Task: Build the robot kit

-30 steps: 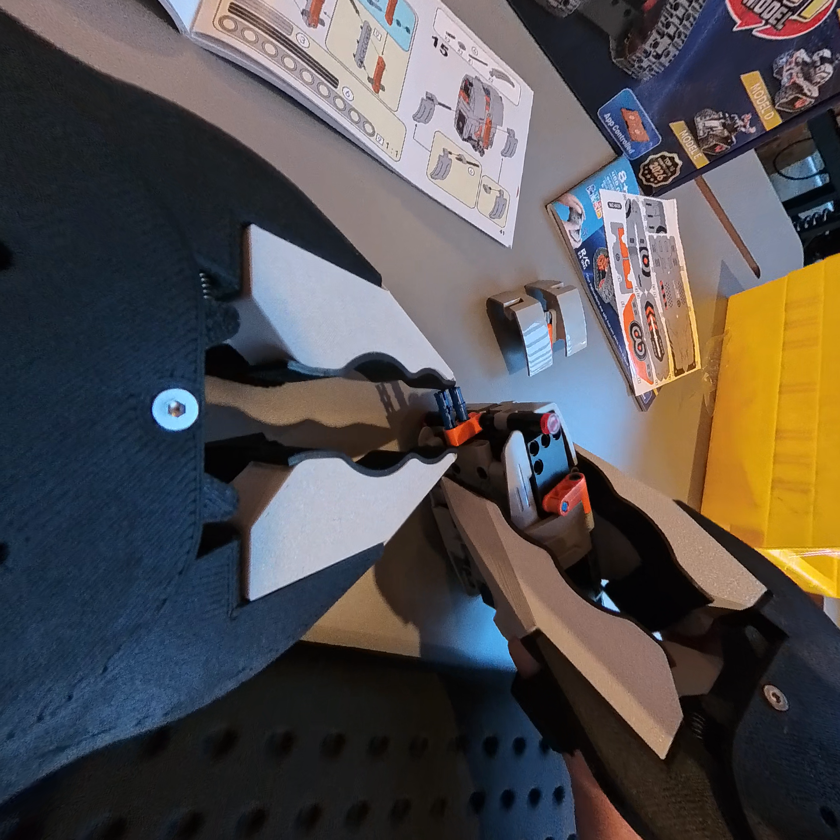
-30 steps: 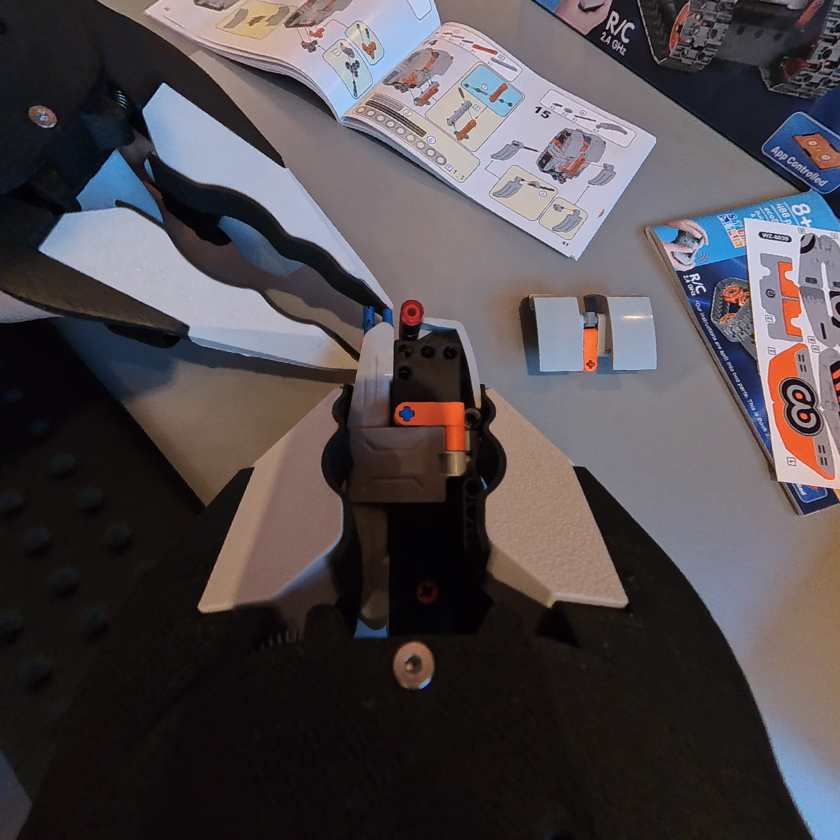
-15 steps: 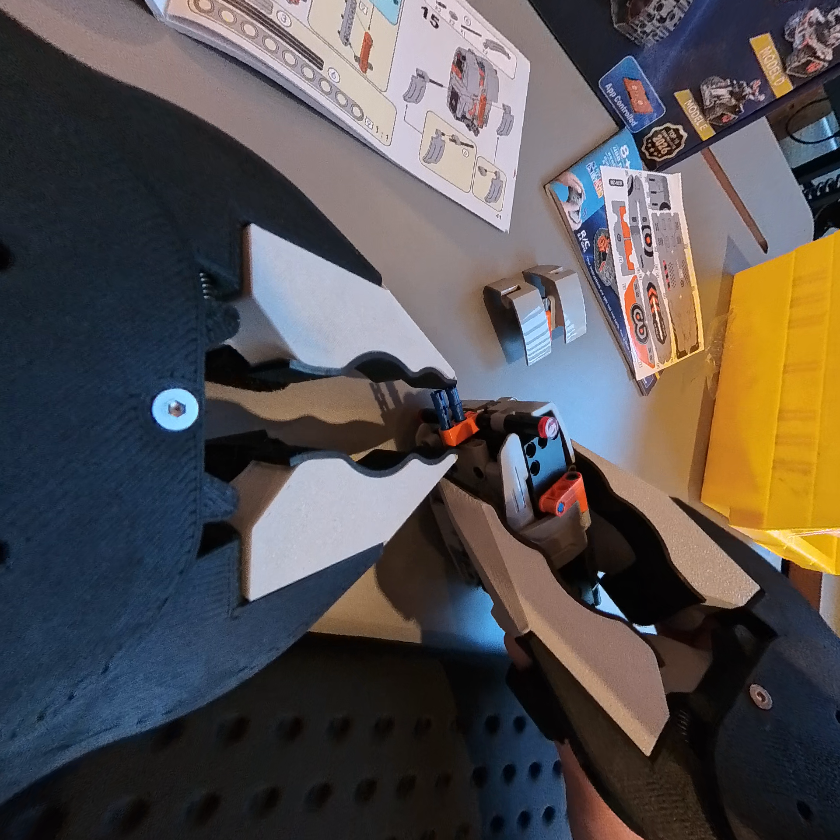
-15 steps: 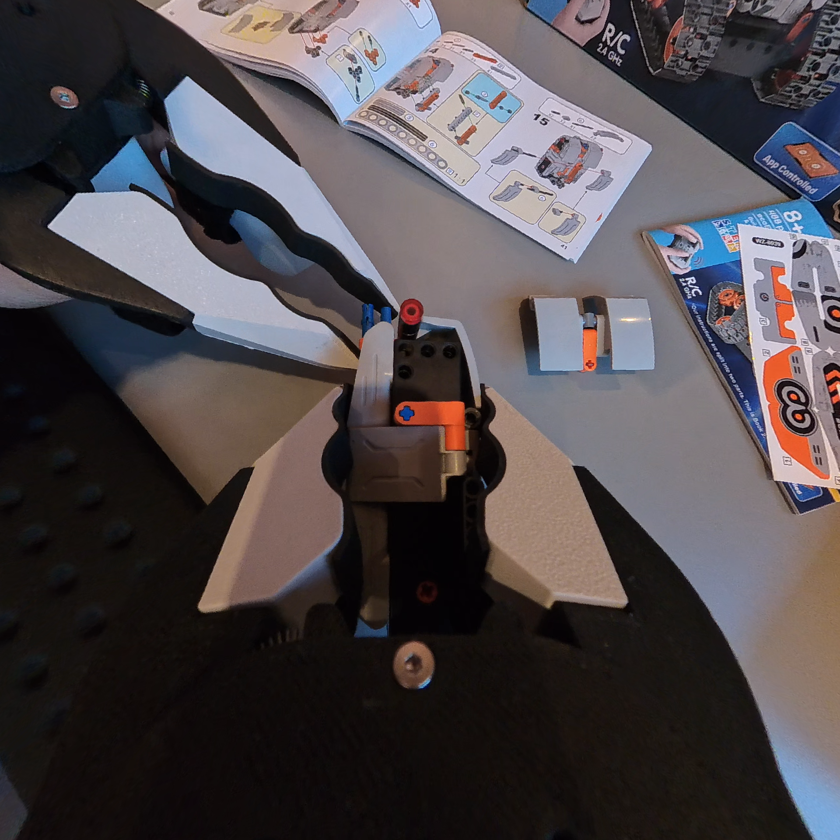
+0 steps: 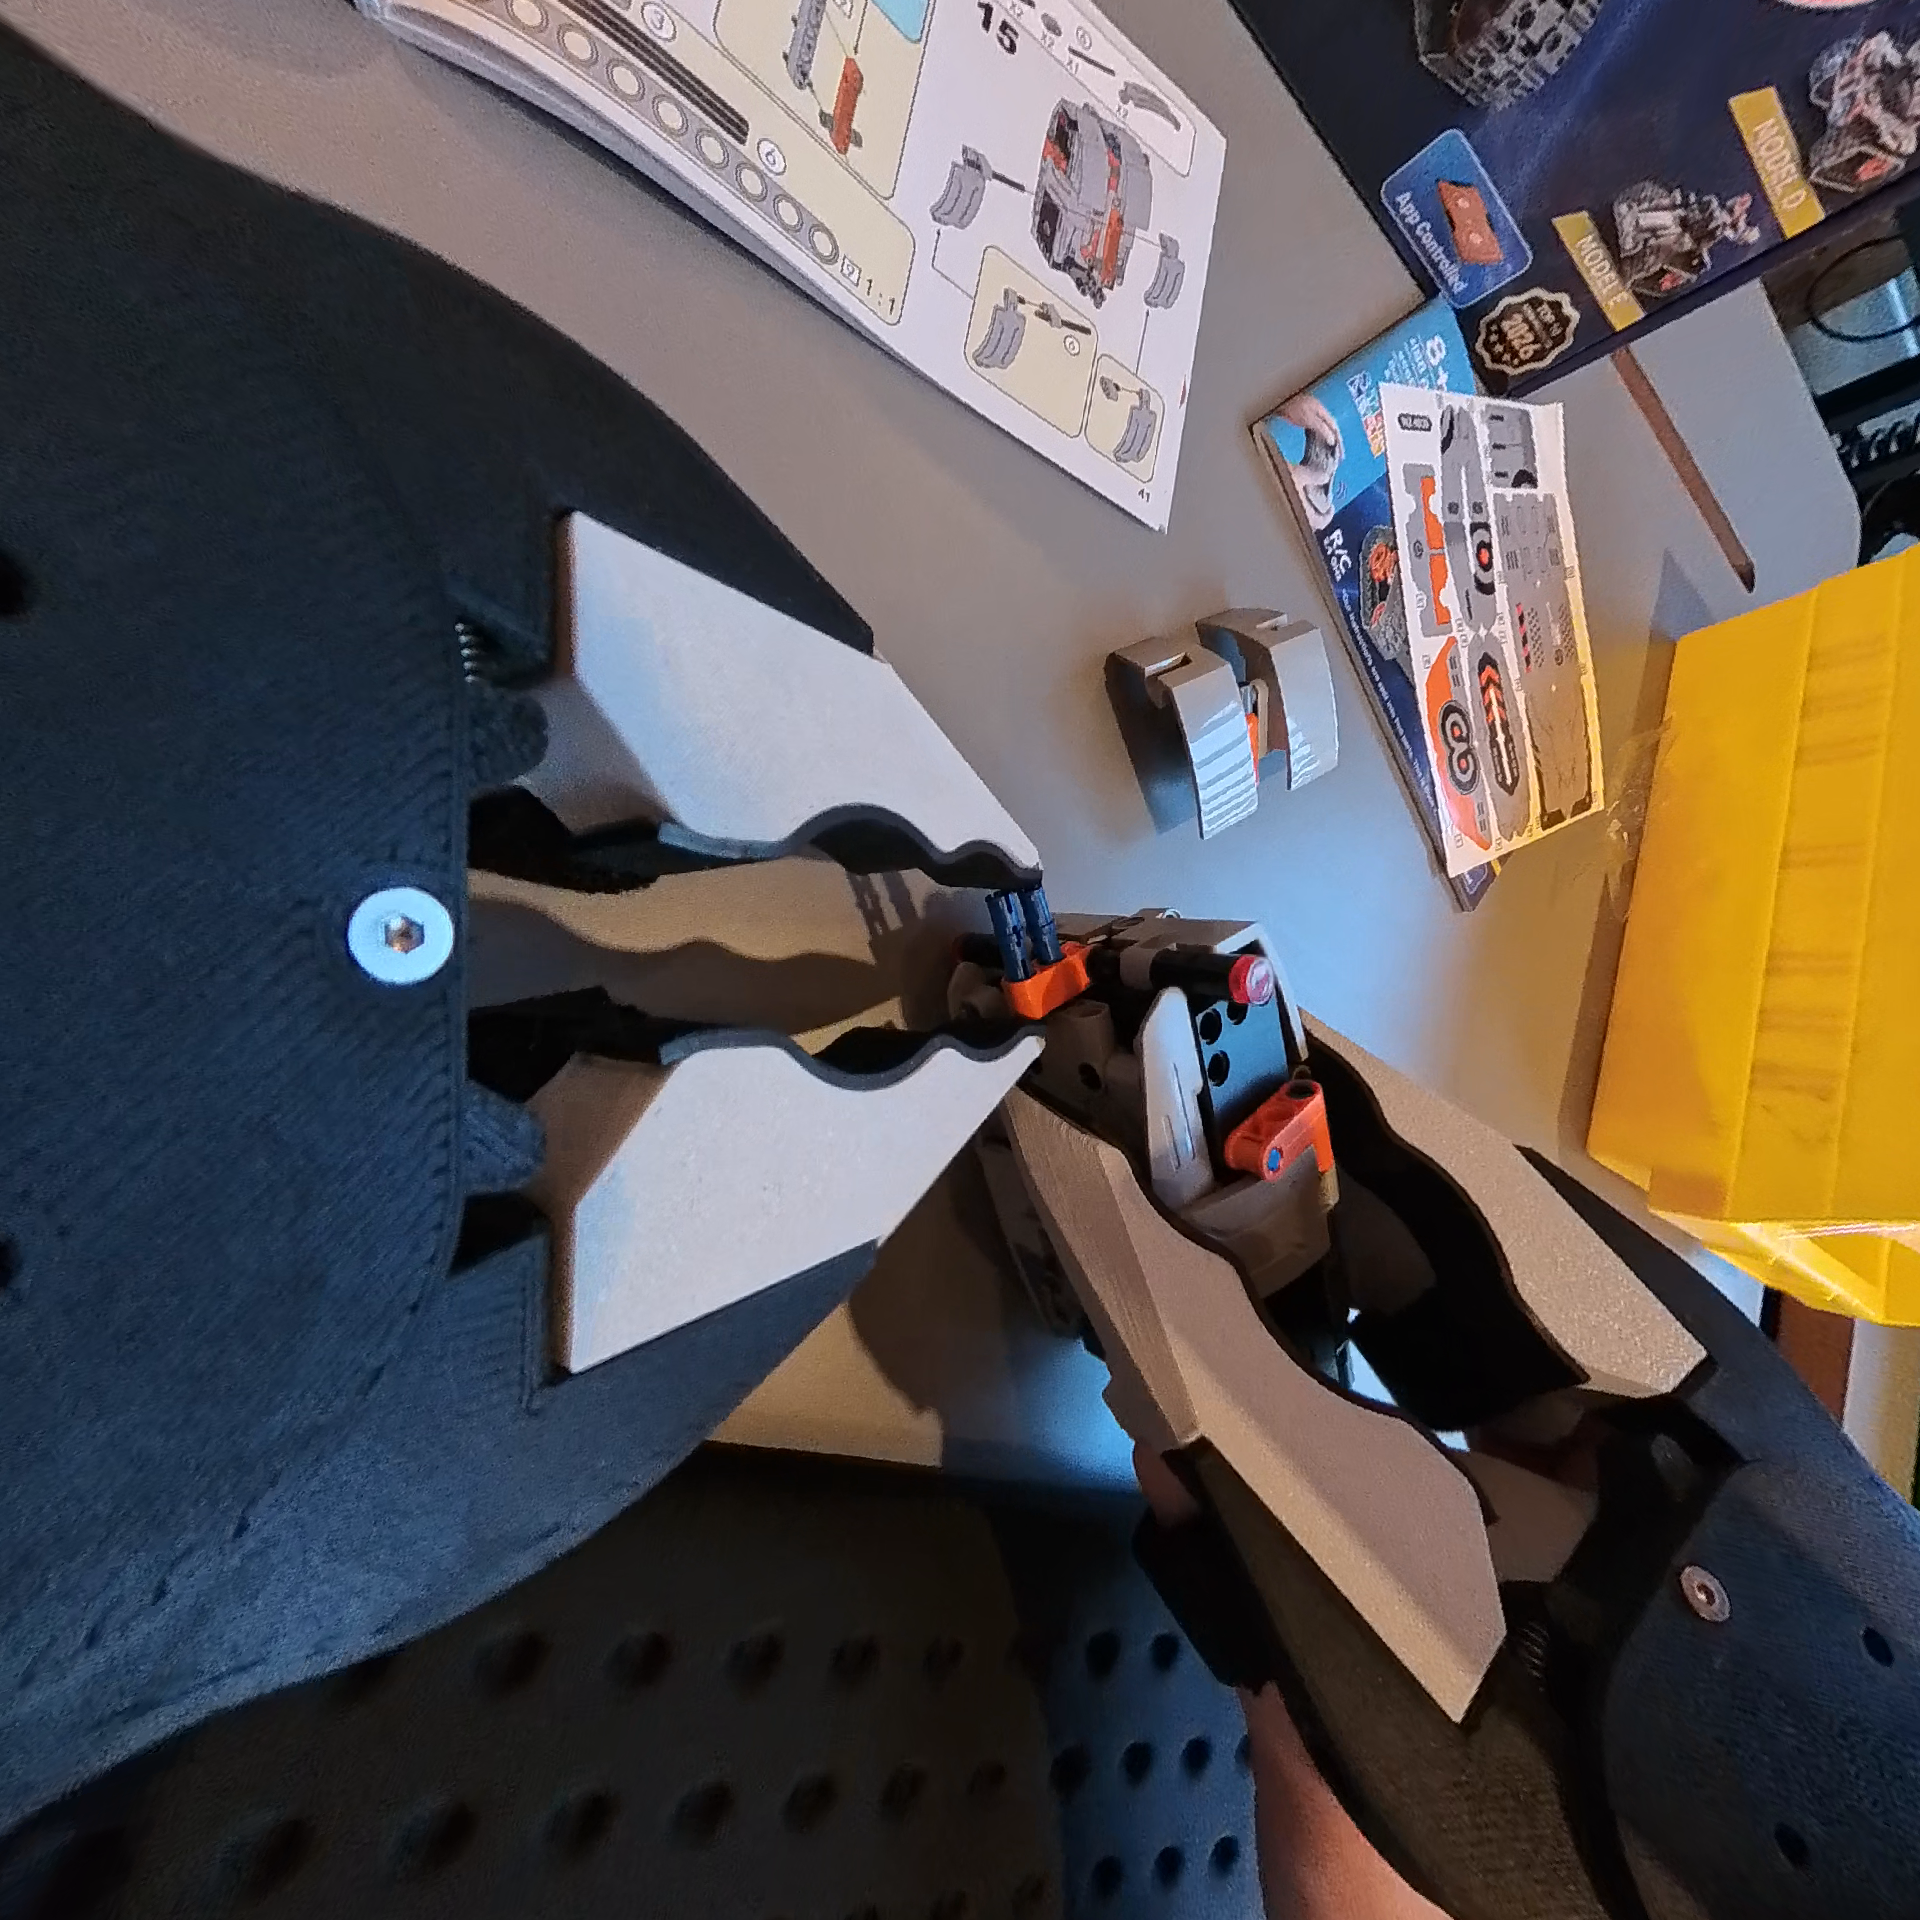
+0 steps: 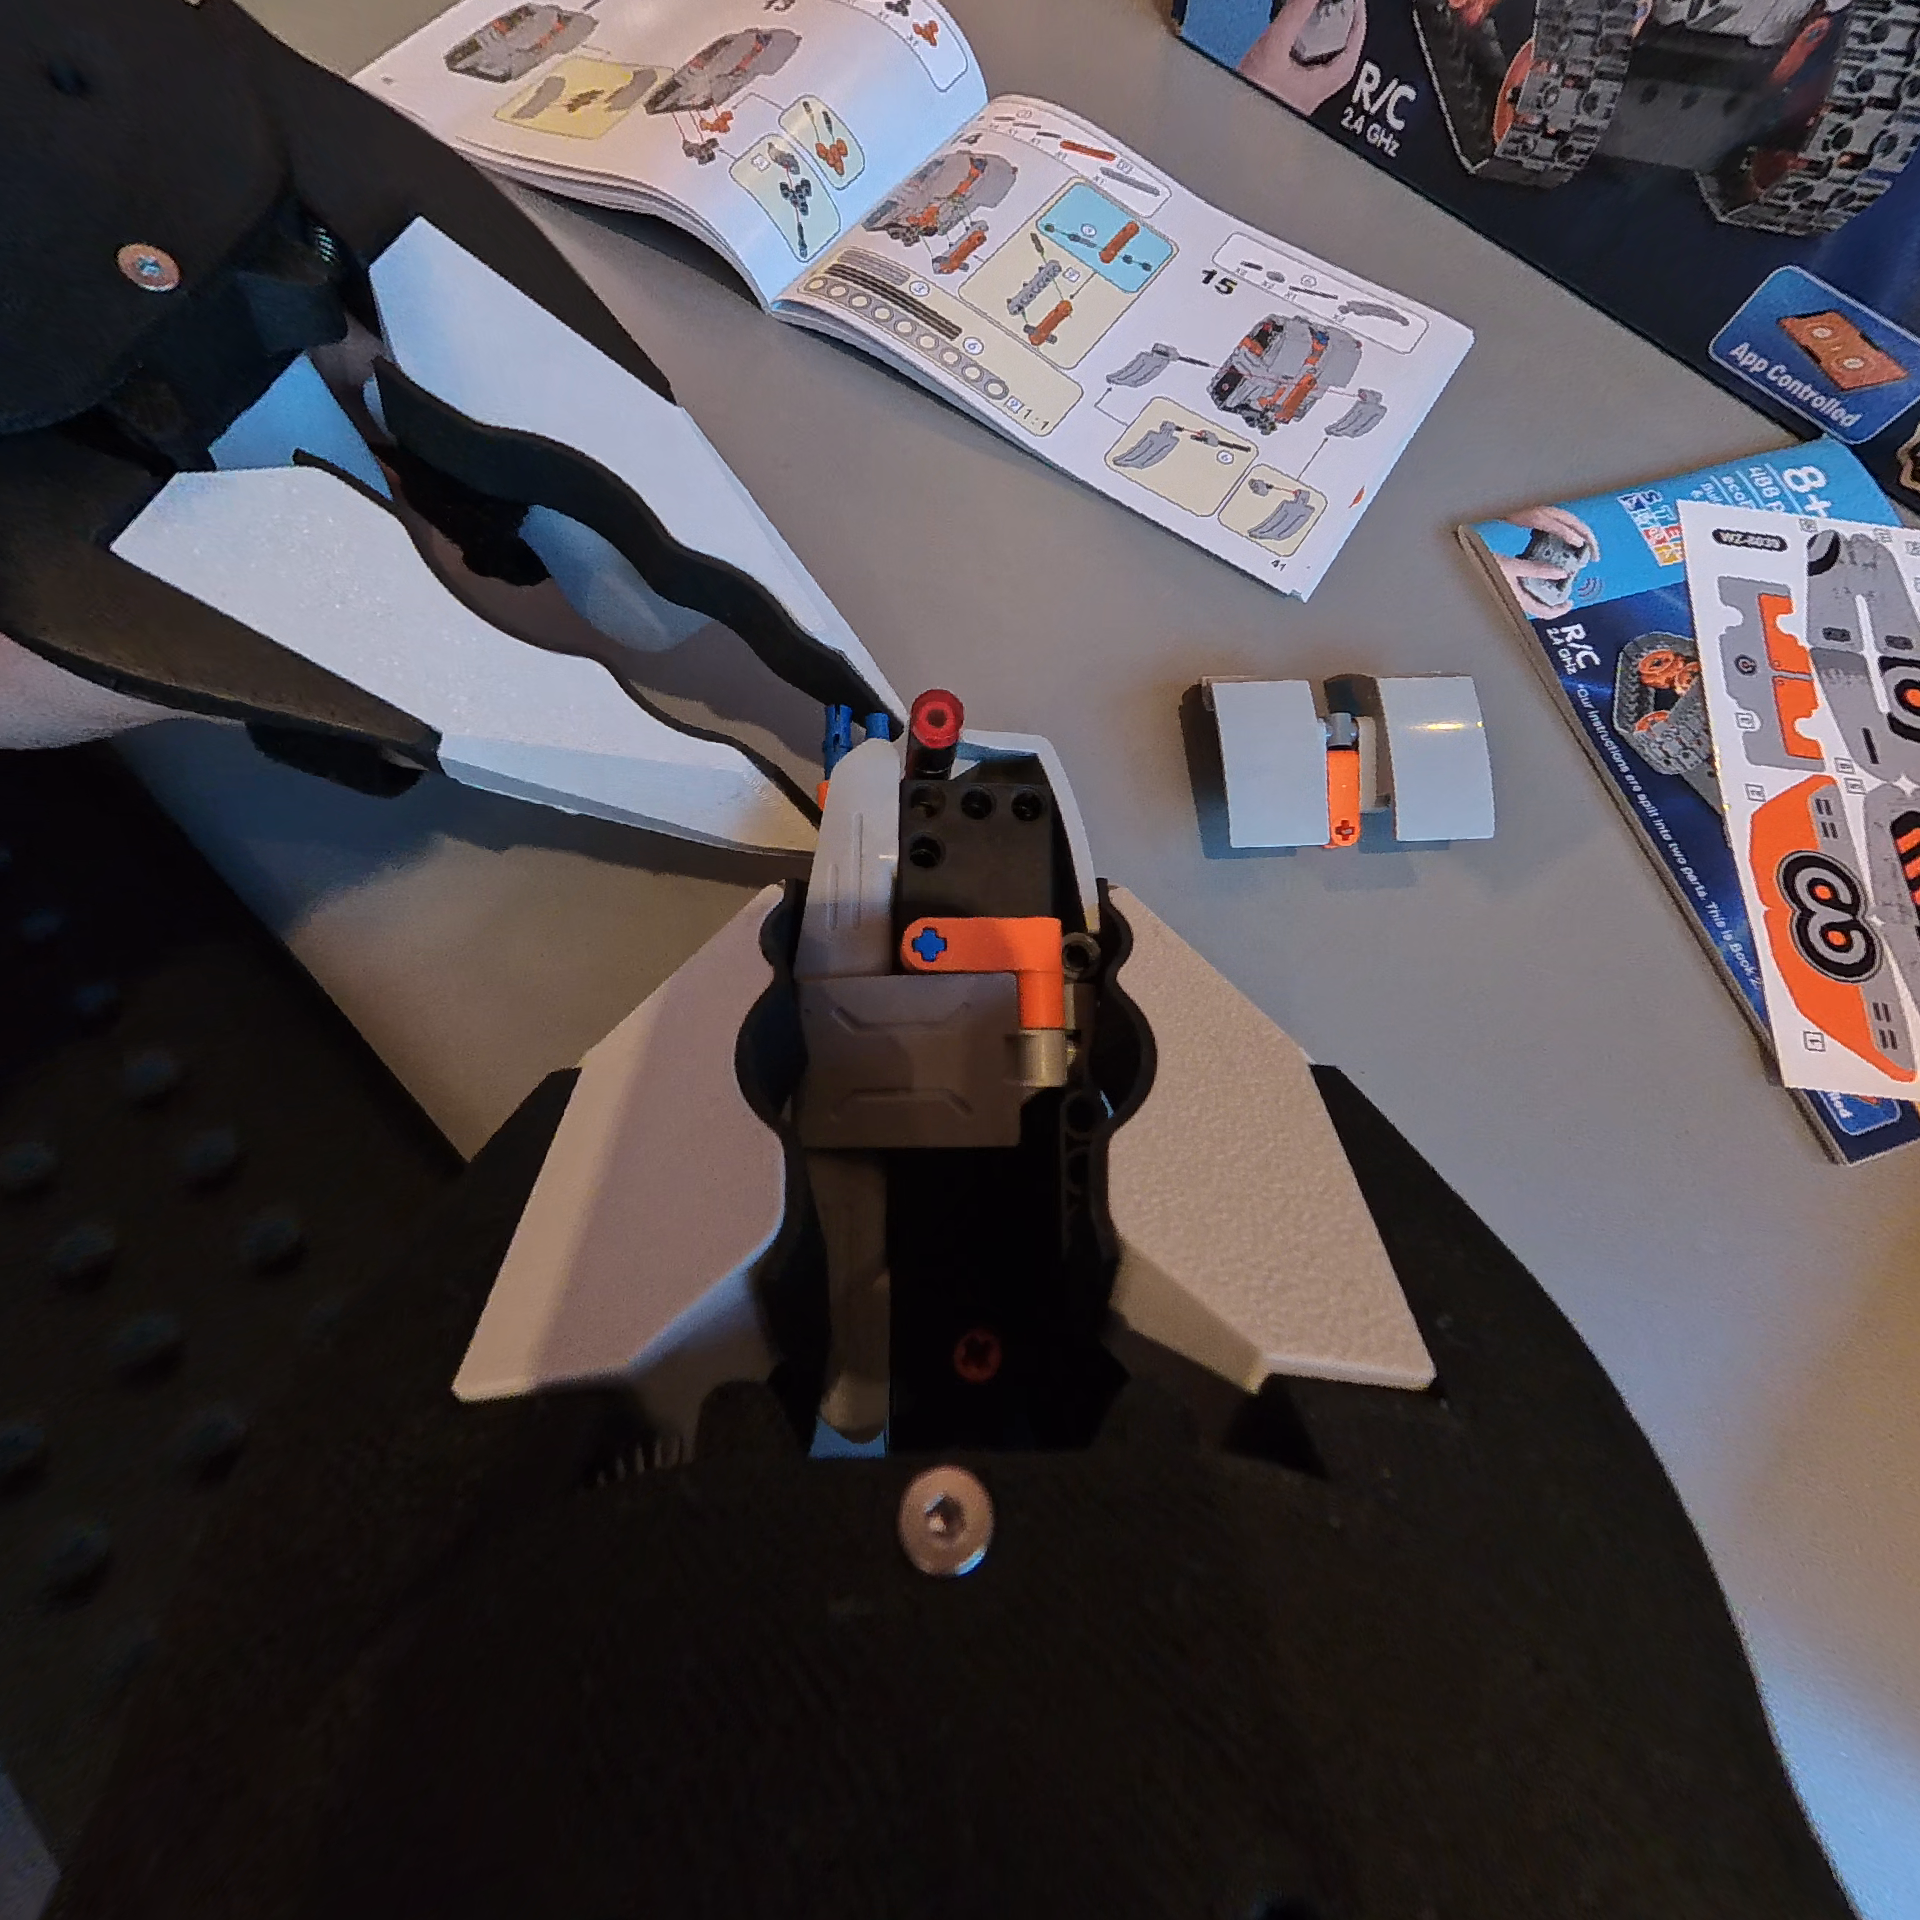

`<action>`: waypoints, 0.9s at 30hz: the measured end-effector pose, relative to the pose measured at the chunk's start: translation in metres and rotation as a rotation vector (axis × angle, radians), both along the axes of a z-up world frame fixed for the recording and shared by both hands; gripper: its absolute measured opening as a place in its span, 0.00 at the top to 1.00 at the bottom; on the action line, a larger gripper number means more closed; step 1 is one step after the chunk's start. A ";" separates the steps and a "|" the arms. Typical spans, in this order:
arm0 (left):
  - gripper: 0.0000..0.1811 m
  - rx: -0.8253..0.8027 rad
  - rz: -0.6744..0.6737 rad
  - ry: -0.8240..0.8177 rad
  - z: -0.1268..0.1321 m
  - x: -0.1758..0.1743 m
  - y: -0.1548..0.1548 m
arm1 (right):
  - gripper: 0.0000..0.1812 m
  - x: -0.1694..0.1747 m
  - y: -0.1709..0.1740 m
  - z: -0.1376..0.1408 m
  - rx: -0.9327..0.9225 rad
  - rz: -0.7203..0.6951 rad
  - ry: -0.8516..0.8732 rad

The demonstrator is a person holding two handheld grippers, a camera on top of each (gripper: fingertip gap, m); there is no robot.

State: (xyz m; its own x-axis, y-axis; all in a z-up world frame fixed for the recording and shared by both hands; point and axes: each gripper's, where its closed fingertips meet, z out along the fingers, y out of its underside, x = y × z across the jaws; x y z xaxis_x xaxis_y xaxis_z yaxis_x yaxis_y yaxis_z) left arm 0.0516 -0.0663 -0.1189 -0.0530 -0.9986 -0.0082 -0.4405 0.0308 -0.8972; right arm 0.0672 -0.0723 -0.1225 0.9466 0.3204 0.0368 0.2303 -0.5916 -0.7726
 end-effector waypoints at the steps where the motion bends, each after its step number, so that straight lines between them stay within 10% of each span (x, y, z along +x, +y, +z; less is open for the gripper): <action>1: 0.87 0.010 0.008 -0.003 0.000 0.000 0.000 | 0.71 0.000 0.000 0.000 0.001 0.000 0.000; 27: 0.87 0.072 -0.056 -0.035 0.004 0.000 -0.001 | 0.70 -0.002 -0.003 0.000 -0.001 0.007 0.017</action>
